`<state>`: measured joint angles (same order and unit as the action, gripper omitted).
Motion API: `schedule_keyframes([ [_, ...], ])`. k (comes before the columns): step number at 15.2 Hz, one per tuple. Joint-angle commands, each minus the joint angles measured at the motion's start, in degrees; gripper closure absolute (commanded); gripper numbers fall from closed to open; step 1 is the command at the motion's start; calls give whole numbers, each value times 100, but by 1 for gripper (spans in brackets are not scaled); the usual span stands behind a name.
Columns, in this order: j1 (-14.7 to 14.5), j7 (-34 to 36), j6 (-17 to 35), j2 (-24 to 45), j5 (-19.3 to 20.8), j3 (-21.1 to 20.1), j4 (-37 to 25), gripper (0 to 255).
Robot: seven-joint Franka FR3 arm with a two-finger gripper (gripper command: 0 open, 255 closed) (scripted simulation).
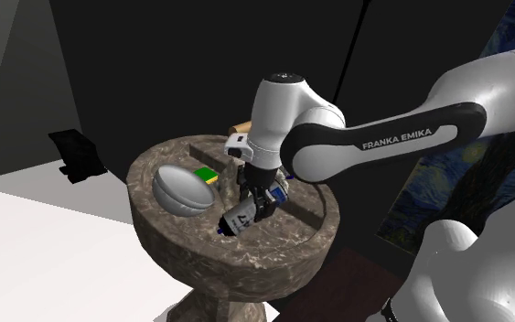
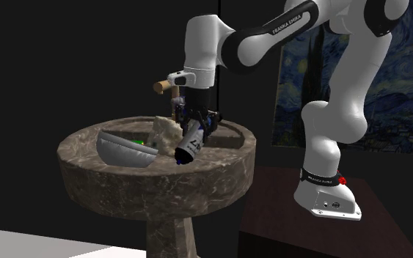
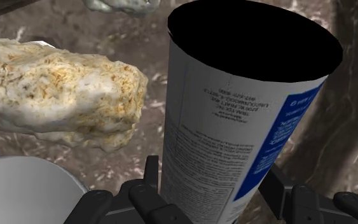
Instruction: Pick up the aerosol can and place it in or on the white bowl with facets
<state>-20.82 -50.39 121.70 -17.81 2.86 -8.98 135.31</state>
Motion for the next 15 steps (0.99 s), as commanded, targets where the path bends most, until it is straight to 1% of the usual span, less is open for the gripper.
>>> schedule_keyframes([
  [1, -4, -13, -166, -41, -11, 3, -128, 255],
  [15, -5, -119, -1265, -237, -54, 41, -1036, 255],
])
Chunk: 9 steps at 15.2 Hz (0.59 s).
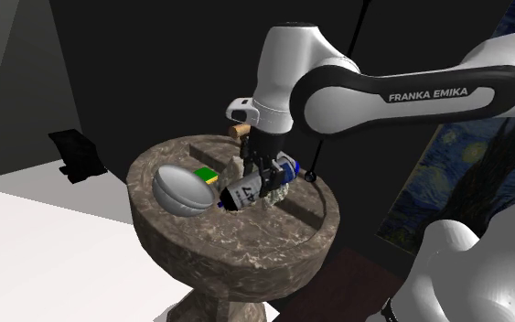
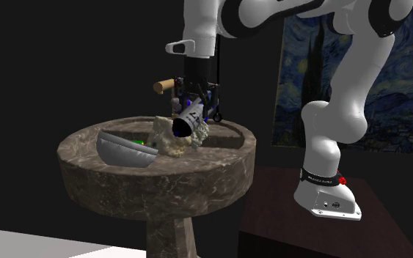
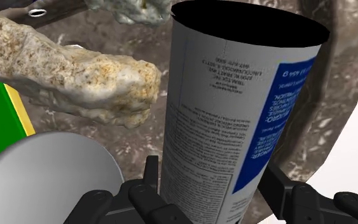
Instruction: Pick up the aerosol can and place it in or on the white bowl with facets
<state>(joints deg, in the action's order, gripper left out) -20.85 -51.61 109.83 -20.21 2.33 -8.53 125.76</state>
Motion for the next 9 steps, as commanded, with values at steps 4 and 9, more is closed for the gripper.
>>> schedule_keyframes([
  [4, -1, 45, -299, 221, 19, -42, -518, 255],
  [9, -31, 344, -396, 1370, 195, -242, -1729, 255],
])
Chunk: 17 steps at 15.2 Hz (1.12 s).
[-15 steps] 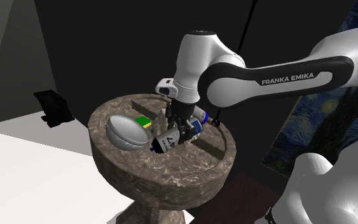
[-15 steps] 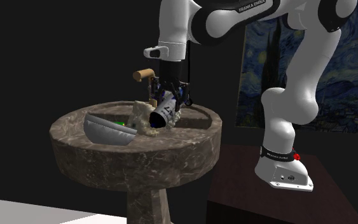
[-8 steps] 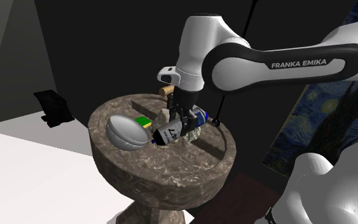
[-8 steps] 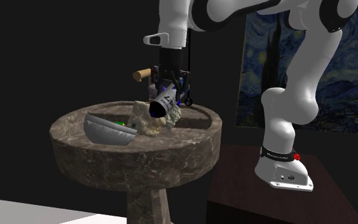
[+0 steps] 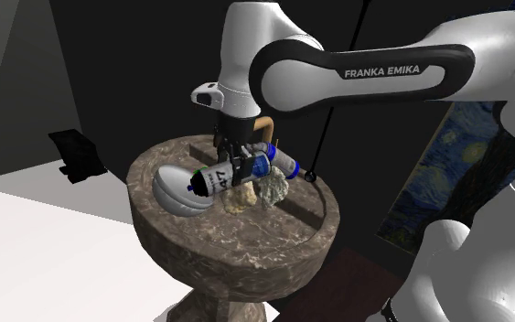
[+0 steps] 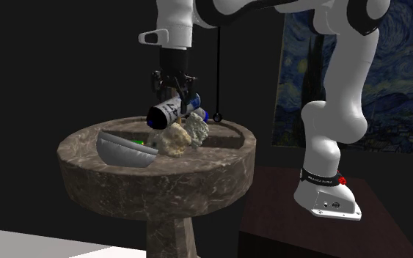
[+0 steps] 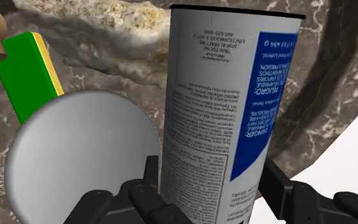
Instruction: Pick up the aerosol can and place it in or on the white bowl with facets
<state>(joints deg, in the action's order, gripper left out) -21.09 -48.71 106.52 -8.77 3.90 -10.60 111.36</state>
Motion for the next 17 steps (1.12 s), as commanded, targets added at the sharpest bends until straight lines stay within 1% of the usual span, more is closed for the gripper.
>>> schedule_keyframes([
  [1, -22, 114, -109, 462, 84, -69, -557, 255],
  [6, -161, 387, -456, 1694, 358, -199, -2081, 255],
  [10, -383, 544, -942, 2817, 611, -237, -3644, 255],
  [11, -429, 558, -1038, 3006, 650, -234, -3925, 255],
  [17, -388, 605, -535, 2922, 640, -224, -3336, 255],
])
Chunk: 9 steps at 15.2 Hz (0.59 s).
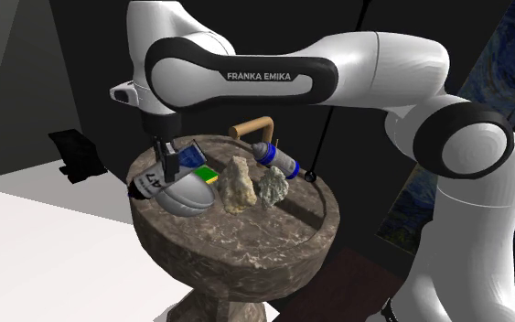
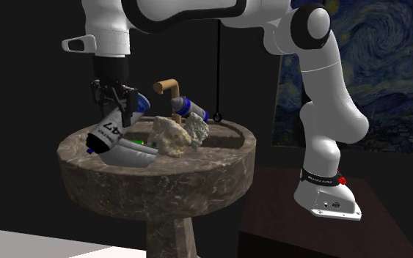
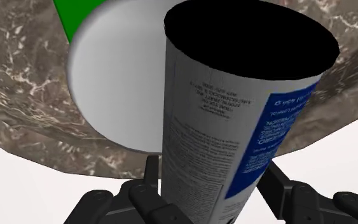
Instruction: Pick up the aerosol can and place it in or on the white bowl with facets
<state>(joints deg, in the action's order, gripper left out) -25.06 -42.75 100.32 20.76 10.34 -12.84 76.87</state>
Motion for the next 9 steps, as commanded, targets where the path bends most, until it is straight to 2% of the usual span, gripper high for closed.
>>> schedule_keyframes([
  [1, 14, 17, 165, -39, -3, 1, 200, 255],
  [9, 45, 81, 733, -44, 17, 12, 777, 255],
])
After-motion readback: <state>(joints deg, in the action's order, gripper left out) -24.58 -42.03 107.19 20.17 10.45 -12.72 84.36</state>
